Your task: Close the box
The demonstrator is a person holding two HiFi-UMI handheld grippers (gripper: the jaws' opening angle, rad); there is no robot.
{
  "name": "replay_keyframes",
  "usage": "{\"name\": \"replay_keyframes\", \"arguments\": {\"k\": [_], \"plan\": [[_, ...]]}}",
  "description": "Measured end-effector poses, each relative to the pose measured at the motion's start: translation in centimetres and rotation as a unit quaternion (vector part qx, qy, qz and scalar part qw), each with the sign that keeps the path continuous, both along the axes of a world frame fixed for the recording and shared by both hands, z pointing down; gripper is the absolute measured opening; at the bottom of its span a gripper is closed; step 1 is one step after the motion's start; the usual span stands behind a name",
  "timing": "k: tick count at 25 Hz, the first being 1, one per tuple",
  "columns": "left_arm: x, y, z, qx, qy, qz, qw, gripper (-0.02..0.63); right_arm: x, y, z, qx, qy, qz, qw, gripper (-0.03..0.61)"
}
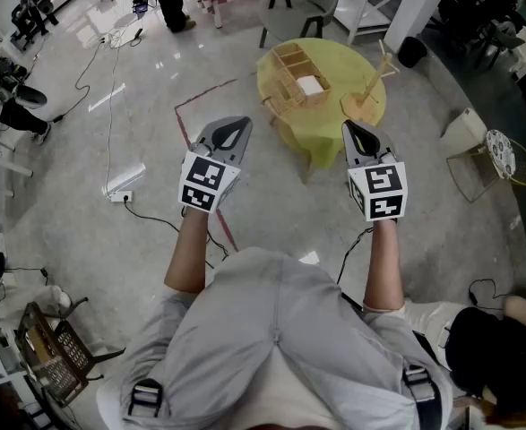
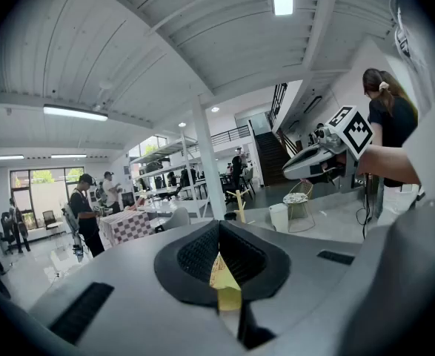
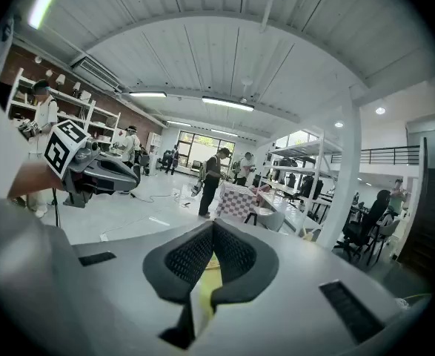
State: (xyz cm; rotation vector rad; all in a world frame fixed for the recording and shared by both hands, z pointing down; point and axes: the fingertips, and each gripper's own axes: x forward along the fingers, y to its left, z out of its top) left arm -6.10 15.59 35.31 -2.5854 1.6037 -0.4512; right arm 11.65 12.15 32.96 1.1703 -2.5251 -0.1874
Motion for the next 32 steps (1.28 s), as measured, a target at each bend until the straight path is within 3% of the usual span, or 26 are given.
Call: {"name": "replay_keyframes", "arguments": {"k": [8, 20, 32], "plan": [[1.4, 0.1, 0.4, -0.007, -0.003, -0.008, 0.9999, 0.029, 1.3, -0.3, 0.2, -0.007, -0.017, -0.008, 1.0, 0.023], [4.2, 0.3, 1.4, -0.024, -0.009, -0.04, 0.9989, 0.029, 3.1, -0.7, 1.0, -0.034, -0.059, -0.072, 0.995, 0.023], [5.0, -1.7, 2.9, -0.039, -0.008, -0.044, 0.9982, 0.029, 3.9, -3.2, 2.9, -0.058, -0.061, -0.073, 0.994, 0.023]]}}
